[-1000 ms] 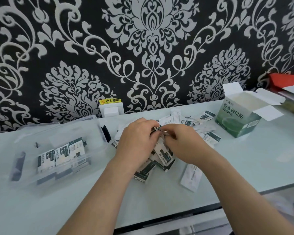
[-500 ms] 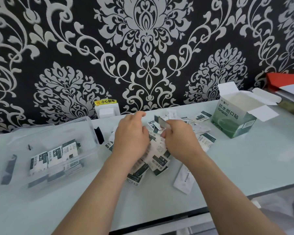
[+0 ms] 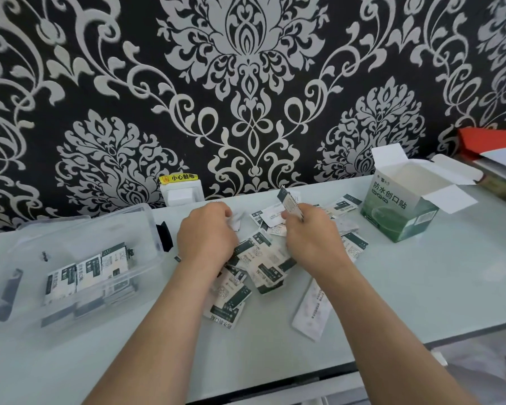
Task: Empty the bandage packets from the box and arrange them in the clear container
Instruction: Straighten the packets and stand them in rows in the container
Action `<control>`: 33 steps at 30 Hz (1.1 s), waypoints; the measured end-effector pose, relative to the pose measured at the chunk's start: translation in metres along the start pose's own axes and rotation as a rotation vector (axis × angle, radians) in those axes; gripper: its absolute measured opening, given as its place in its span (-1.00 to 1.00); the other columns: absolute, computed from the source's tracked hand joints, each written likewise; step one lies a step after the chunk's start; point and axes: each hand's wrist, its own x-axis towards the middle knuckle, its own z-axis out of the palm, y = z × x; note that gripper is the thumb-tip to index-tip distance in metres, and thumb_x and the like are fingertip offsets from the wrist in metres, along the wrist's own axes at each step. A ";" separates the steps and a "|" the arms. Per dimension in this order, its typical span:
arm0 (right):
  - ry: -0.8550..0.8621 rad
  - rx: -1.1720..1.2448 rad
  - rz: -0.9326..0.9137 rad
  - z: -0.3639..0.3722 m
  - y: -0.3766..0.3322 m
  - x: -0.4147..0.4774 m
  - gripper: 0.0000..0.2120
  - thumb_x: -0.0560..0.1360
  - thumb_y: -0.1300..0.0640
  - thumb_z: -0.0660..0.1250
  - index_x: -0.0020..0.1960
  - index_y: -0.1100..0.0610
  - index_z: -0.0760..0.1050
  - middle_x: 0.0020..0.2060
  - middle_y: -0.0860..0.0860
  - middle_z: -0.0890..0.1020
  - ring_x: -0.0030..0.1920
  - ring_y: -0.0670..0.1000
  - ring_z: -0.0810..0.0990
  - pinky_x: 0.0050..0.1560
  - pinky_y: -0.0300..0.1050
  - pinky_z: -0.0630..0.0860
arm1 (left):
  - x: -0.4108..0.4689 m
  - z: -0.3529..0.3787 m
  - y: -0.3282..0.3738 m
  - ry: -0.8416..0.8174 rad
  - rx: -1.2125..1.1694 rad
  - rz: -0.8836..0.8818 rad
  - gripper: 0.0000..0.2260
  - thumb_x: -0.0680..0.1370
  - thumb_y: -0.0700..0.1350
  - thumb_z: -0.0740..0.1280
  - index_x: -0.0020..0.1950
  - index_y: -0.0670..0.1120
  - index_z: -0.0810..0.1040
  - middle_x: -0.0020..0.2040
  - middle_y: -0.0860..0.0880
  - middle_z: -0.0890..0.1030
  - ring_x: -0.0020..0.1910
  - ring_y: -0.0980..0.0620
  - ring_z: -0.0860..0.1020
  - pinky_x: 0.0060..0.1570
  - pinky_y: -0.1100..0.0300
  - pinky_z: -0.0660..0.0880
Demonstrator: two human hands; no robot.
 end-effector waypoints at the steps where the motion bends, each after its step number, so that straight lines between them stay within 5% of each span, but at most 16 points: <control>1: 0.022 -0.006 -0.017 -0.001 0.000 0.000 -0.76 0.63 0.14 0.09 -0.06 0.20 0.48 -0.19 0.04 0.58 -0.15 0.09 0.52 -0.14 -0.06 0.43 | 0.000 -0.001 0.000 0.049 -0.008 0.014 -0.67 0.52 -0.27 0.25 0.21 0.02 0.59 0.10 -0.07 0.64 0.06 -0.14 0.56 -0.04 0.07 0.50; 4: 0.078 0.098 0.009 -0.004 -0.003 0.000 -0.74 0.63 0.10 0.09 -0.15 0.18 0.44 -0.34 0.05 0.50 -0.27 0.06 0.47 -0.27 -0.08 0.36 | -0.001 -0.003 0.001 0.245 -0.020 0.138 -0.72 0.55 -0.27 0.25 0.15 -0.02 0.62 0.03 -0.04 0.66 -0.03 -0.09 0.57 -0.14 0.12 0.45; 8: -0.042 0.716 0.332 -0.008 -0.010 -0.003 -0.77 0.62 0.14 0.13 0.10 0.17 0.55 -0.27 0.07 0.52 -0.20 0.02 0.57 -0.12 -0.08 0.50 | -0.012 -0.011 0.014 0.345 -0.361 0.200 -0.82 0.55 -0.24 0.31 0.04 -0.02 0.65 -0.06 0.08 0.67 -0.07 0.07 0.60 -0.04 0.16 0.54; 12: -0.132 0.911 0.398 -0.010 -0.011 -0.003 -0.75 0.64 0.13 0.14 0.11 0.16 0.57 -0.09 0.10 0.67 -0.03 0.06 0.65 0.05 0.00 0.57 | -0.024 -0.025 0.030 -0.025 -1.128 -0.179 -0.79 0.50 -0.37 0.36 -0.04 -0.07 0.62 -0.10 -0.01 0.69 -0.13 0.07 0.66 -0.22 0.22 0.59; 14: -0.222 0.941 0.368 -0.006 -0.016 -0.006 -0.72 0.64 0.05 0.16 0.10 0.17 0.57 -0.07 0.15 0.71 0.02 0.11 0.67 0.08 0.05 0.60 | -0.031 -0.025 0.035 -0.156 -1.290 -0.268 -0.80 0.49 -0.40 0.36 -0.03 -0.12 0.61 -0.10 -0.09 0.70 -0.14 0.00 0.68 -0.28 0.21 0.57; 17: -0.287 0.834 0.283 0.006 -0.021 -0.012 -0.67 0.64 -0.01 0.15 0.13 0.22 0.54 -0.04 0.17 0.70 -0.02 0.06 0.68 -0.04 -0.02 0.64 | -0.039 -0.018 0.039 -0.189 -1.172 -0.192 -0.82 0.48 -0.33 0.40 -0.07 -0.06 0.66 -0.17 -0.02 0.71 -0.25 0.11 0.67 -0.33 0.31 0.53; 21: 0.066 0.761 0.252 -0.007 -0.020 -0.006 -0.76 0.66 0.12 0.10 0.02 0.18 0.50 -0.17 0.12 0.67 -0.19 0.02 0.64 -0.09 -0.05 0.59 | -0.036 -0.014 0.034 -0.063 -0.651 0.107 -0.88 0.50 -0.15 0.42 -0.07 0.07 0.70 -0.19 0.12 0.69 -0.22 0.19 0.64 -0.13 0.25 0.57; 25: 0.298 0.792 0.301 -0.030 -0.009 -0.002 -0.80 0.63 0.19 0.12 0.11 0.19 0.49 -0.31 0.06 0.57 -0.41 -0.05 0.47 -0.36 -0.19 0.45 | -0.045 0.003 0.047 -0.138 -0.161 0.375 -0.79 0.54 -0.03 0.35 0.16 0.08 0.61 0.08 0.04 0.63 0.01 0.01 0.57 0.02 0.10 0.51; 27: 0.333 0.784 0.314 -0.039 -0.001 -0.003 -0.81 0.60 0.21 0.14 0.13 0.17 0.50 -0.34 0.03 0.53 -0.46 -0.07 0.39 -0.43 -0.20 0.35 | -0.051 0.017 0.060 -0.172 -0.079 0.493 -0.78 0.55 -0.02 0.31 0.19 0.03 0.55 0.10 0.01 0.59 0.11 -0.03 0.52 -0.01 0.06 0.48; 30: 0.345 0.776 0.327 -0.048 0.008 -0.002 -0.82 0.60 0.21 0.16 0.11 0.15 0.51 -0.35 0.01 0.50 -0.47 -0.07 0.35 -0.45 -0.21 0.29 | -0.050 0.026 0.068 -0.123 0.045 0.522 -0.93 0.54 -0.08 0.29 -0.02 0.00 0.56 -0.07 -0.01 0.63 -0.04 -0.09 0.58 -0.22 0.09 0.44; 33: 0.339 0.770 0.339 -0.054 0.015 -0.003 -0.85 0.59 0.22 0.19 0.09 0.15 0.51 -0.37 0.01 0.49 -0.53 -0.09 0.33 -0.52 -0.24 0.27 | -0.045 0.027 0.068 -0.081 0.091 0.517 -0.87 0.51 -0.15 0.28 -0.06 0.01 0.62 -0.16 0.00 0.65 -0.12 -0.09 0.60 -0.21 0.07 0.52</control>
